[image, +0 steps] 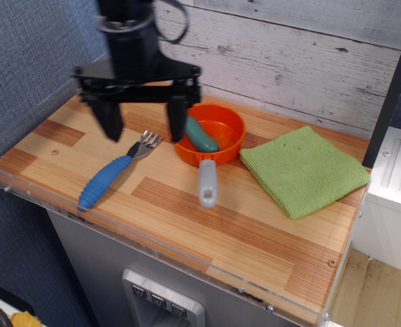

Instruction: Put the cucumber in the red pot.

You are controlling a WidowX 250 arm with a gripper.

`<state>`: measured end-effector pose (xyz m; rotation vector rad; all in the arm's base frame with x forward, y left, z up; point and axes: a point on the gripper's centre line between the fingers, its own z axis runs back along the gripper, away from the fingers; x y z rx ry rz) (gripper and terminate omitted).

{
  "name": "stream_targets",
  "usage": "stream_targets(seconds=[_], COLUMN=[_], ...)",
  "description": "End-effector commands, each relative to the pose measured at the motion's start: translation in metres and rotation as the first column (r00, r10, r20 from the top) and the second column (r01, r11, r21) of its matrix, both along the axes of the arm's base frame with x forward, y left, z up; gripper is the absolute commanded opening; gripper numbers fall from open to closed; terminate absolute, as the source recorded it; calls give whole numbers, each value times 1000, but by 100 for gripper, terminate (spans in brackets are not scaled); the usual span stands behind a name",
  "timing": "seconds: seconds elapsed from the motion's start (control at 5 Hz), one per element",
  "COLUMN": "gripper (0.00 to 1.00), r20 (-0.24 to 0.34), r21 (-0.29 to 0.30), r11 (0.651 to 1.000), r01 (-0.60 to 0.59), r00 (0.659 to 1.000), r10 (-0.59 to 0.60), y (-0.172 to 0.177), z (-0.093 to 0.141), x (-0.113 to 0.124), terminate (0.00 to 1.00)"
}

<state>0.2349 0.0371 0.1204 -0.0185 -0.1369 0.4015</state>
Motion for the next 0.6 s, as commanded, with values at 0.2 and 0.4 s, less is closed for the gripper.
stream_targets(seconds=[0.2, 0.4], gripper=[100, 100], r20=[-55, -55], r21=[92, 92], r11=[995, 995], r01=[34, 34], r00=[998, 998], r10=[-29, -29], y=[8, 8], z=[15, 15], x=[-46, -46], terminate=[0, 100])
